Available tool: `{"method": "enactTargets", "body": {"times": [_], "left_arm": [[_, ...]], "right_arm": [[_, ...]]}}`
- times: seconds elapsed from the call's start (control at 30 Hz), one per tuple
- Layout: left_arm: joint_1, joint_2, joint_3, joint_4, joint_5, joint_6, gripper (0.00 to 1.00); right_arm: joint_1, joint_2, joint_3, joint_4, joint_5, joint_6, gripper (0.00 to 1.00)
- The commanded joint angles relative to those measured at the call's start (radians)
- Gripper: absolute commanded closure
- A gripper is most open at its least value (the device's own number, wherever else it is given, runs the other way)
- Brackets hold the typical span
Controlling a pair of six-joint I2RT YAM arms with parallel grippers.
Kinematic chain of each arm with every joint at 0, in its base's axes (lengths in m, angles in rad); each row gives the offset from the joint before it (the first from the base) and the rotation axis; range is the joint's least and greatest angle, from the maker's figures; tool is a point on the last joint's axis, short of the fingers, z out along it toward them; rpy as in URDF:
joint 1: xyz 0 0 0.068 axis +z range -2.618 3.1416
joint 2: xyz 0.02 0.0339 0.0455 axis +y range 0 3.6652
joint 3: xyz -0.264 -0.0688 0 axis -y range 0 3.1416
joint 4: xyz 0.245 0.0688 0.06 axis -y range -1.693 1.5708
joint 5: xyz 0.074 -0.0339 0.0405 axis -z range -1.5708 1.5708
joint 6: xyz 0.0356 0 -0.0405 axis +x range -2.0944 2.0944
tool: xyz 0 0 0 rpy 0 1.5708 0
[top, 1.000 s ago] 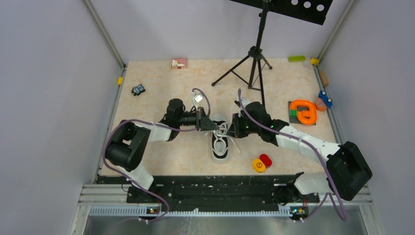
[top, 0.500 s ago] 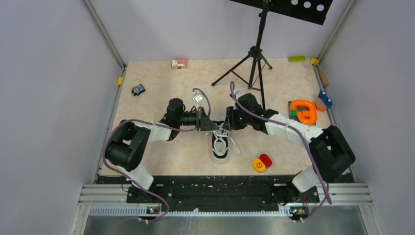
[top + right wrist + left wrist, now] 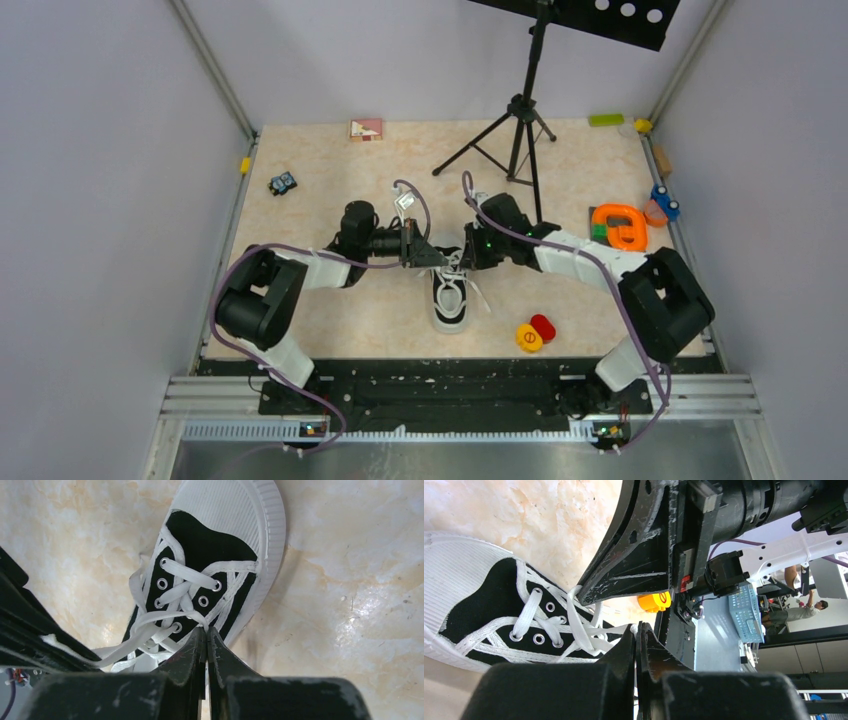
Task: Tie the shoes
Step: Cross the shoelace with the shoelace.
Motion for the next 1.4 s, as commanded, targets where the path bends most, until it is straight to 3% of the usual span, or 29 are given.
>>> {"method": "enactTargets", "body": {"times": [0.0,0.23,0.43,1.1,1.37], "left_arm": [[0.006,-0.001,0.018,0.037,0.016,0.009,1.0],[0.006,0.003,0.024,0.036,0.022,0.006,1.0],[0.006,-0.001,0.022,0.024,0.026,0.011,1.0],[0.006,-0.004,0.024,0.001,0.02,0.023,1.0],[0.013,0.006,0.014,0.029,0.026,0.0,1.0]], "right_arm": [[-0.006,-0.095,0.013,0.021,0.009,-0.02,1.0],[0.047,-0.241,-0.092,0.078,0.014,-0.081,1.0],[0.086,-0.267,-0.125,0.091,-0.02,-0.111,1.0],[0.147,-0.18,-0.121,0.133,-0.05,-0.162,0.98],[0.147,-0.181,-0.129,0.078,0.026,-0.24,0.99]]}}
